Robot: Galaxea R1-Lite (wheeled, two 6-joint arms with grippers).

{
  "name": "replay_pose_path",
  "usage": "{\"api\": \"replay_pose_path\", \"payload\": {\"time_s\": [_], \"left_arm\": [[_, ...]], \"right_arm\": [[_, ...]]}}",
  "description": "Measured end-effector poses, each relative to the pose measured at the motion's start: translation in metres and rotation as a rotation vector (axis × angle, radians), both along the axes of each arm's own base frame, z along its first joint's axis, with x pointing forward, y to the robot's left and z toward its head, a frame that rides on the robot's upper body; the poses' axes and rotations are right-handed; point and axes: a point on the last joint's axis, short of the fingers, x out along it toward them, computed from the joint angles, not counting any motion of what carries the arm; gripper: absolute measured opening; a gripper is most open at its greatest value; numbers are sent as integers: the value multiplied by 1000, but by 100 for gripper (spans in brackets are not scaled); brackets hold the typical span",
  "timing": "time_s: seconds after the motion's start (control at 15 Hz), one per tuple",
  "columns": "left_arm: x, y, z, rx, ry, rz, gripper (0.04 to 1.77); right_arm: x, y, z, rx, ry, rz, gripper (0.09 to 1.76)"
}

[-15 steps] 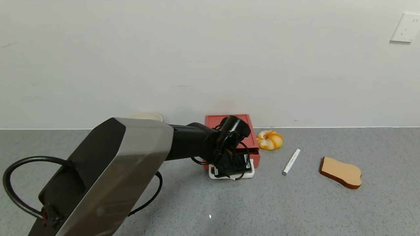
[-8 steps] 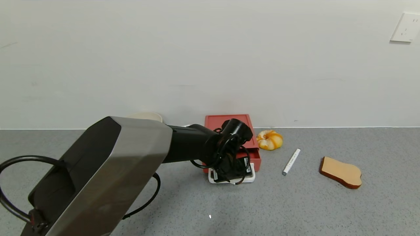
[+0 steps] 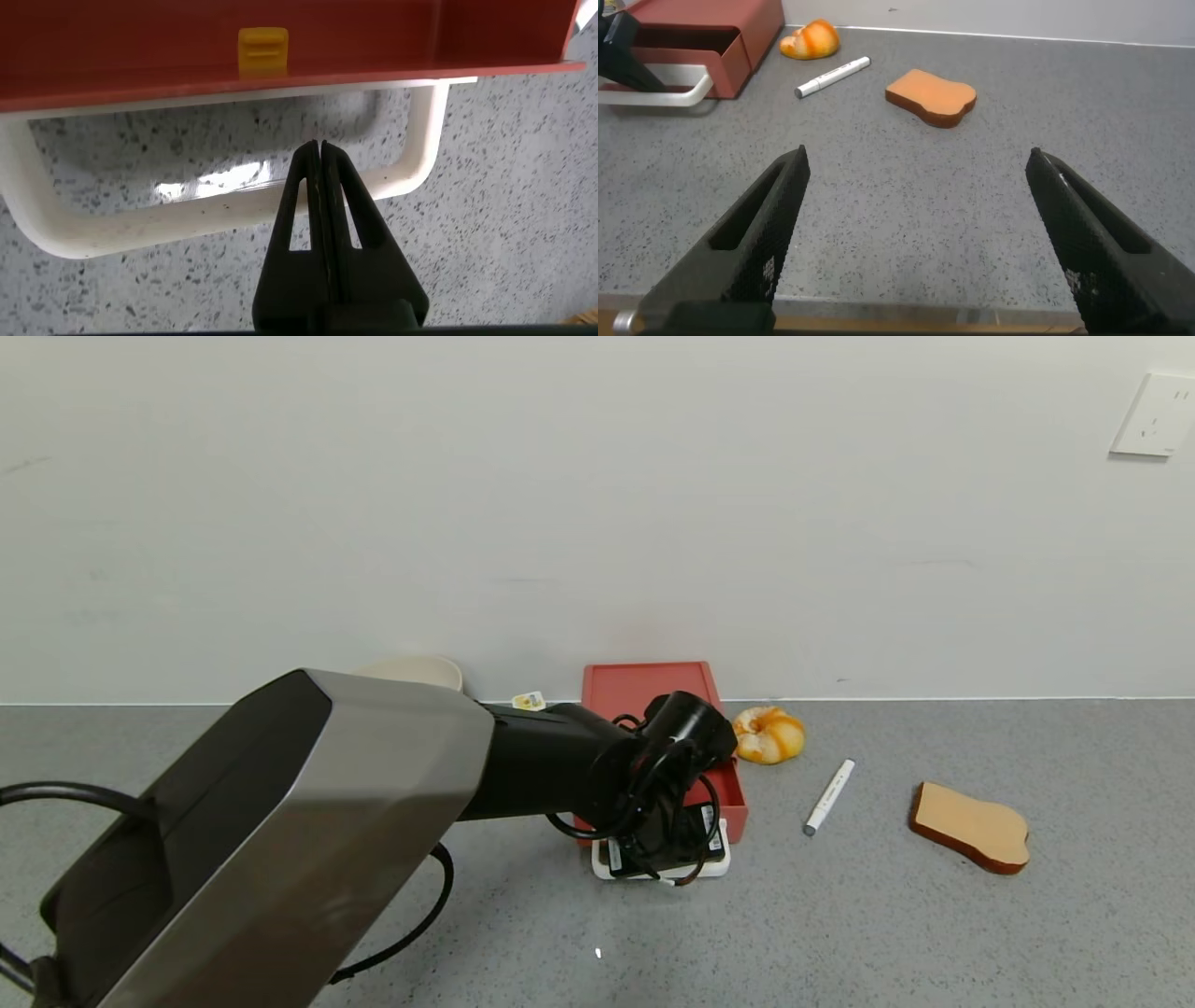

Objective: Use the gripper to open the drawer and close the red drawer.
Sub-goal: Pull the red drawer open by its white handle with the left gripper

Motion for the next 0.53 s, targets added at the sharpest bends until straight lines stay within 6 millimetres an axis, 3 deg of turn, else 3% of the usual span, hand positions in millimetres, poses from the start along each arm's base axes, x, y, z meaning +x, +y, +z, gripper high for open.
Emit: {"api": "replay_pose_path", "payload": {"time_s": [0.53], "left_arm": [[-30, -3, -3, 33, 38, -13, 11]], "right_arm": [[0, 0, 0, 0, 0, 0, 171]]}}
